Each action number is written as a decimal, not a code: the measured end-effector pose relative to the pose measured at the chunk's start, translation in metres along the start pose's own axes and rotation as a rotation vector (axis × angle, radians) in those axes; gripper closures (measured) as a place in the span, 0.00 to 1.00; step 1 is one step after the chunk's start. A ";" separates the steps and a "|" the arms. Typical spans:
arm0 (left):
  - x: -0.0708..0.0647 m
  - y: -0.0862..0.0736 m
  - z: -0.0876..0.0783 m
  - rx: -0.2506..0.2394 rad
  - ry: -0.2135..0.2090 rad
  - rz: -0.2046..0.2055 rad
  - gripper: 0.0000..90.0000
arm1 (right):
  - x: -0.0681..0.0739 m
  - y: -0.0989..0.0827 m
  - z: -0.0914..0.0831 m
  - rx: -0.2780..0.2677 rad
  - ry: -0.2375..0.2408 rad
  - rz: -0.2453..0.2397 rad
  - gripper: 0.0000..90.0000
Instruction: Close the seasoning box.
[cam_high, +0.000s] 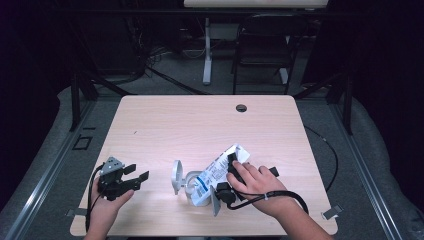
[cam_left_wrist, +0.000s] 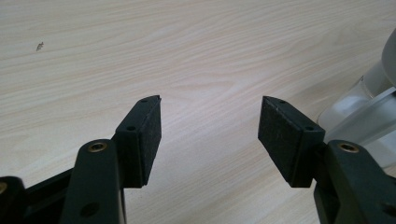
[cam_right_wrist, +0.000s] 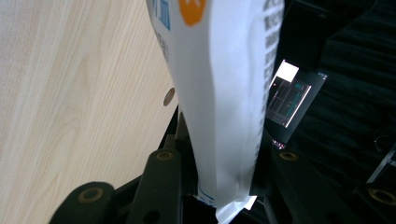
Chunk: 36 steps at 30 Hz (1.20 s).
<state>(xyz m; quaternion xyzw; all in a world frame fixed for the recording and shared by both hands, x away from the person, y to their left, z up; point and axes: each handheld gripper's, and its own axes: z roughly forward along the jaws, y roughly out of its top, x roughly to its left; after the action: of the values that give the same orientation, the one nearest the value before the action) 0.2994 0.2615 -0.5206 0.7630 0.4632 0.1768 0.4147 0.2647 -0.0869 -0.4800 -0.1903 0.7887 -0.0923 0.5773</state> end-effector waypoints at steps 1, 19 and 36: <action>0.000 0.000 0.000 0.000 0.000 0.000 0.44 | 0.000 0.000 0.000 0.001 0.000 0.002 0.82; 0.000 0.000 0.000 0.000 0.001 0.000 0.44 | 0.000 0.000 0.000 -0.004 0.012 0.006 0.88; 0.000 0.000 0.000 -0.003 0.000 -0.001 0.44 | -0.001 0.001 -0.002 0.000 0.008 -0.002 0.92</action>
<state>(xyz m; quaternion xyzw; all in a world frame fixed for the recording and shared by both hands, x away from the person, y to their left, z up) 0.2994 0.2619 -0.5202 0.7622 0.4634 0.1772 0.4159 0.2632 -0.0859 -0.4791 -0.1905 0.7908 -0.0938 0.5741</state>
